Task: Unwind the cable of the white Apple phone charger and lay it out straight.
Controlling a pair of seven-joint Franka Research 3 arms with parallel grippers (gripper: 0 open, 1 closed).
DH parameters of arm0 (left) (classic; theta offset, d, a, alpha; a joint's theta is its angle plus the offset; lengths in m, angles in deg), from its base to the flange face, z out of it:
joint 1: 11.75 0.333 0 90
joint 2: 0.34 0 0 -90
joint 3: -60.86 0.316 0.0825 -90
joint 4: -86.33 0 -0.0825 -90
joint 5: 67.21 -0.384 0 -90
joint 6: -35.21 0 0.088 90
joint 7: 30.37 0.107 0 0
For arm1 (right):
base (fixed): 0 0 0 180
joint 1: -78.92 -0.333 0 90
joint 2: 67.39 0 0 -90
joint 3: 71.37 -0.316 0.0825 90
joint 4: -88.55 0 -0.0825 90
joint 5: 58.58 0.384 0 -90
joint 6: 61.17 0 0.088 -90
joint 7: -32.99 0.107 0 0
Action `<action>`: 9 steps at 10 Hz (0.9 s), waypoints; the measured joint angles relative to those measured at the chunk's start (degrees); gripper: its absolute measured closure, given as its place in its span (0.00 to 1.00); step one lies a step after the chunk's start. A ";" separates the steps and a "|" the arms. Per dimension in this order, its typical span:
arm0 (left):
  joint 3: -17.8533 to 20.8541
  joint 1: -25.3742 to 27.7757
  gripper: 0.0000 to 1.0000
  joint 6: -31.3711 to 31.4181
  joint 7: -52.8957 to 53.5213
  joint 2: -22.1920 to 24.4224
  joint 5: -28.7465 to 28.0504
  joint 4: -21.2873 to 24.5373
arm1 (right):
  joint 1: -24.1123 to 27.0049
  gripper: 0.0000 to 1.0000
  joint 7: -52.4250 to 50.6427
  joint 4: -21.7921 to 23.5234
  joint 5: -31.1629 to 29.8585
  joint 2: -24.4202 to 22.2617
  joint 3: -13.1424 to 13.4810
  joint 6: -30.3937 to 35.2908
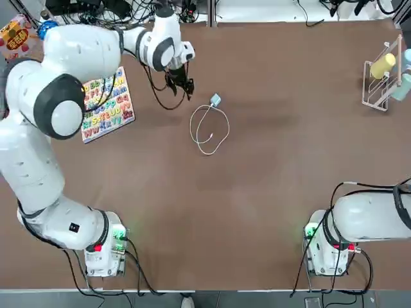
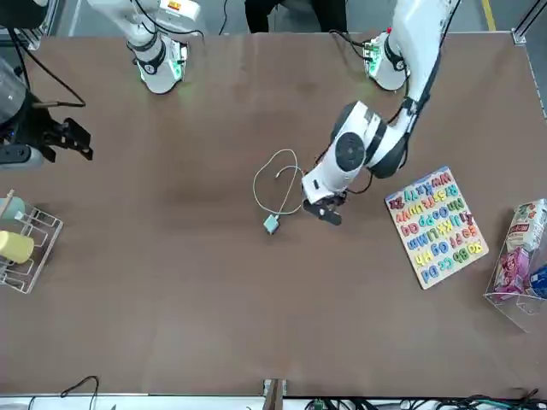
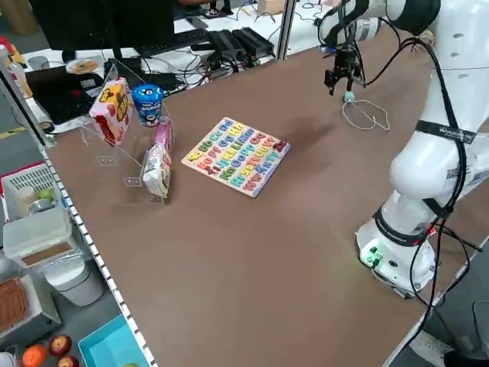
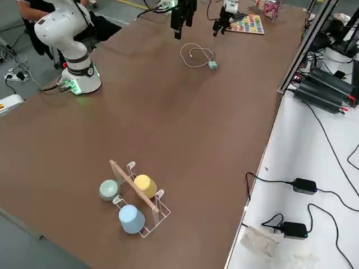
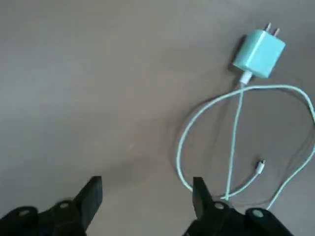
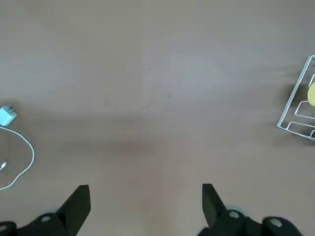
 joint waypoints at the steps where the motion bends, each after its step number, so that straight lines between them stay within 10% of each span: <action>1: -0.01 -1.05 0.21 2.27 -2.24 -1.36 -1.35 0.00 | 0.00 0.00 0.00 0.00 0.00 0.00 0.00 0.03; 9: -0.01 -3.36 0.32 9.19 -10.04 -8.06 -7.65 -0.15 | 0.05 0.00 0.00 0.00 0.00 0.01 0.05 0.10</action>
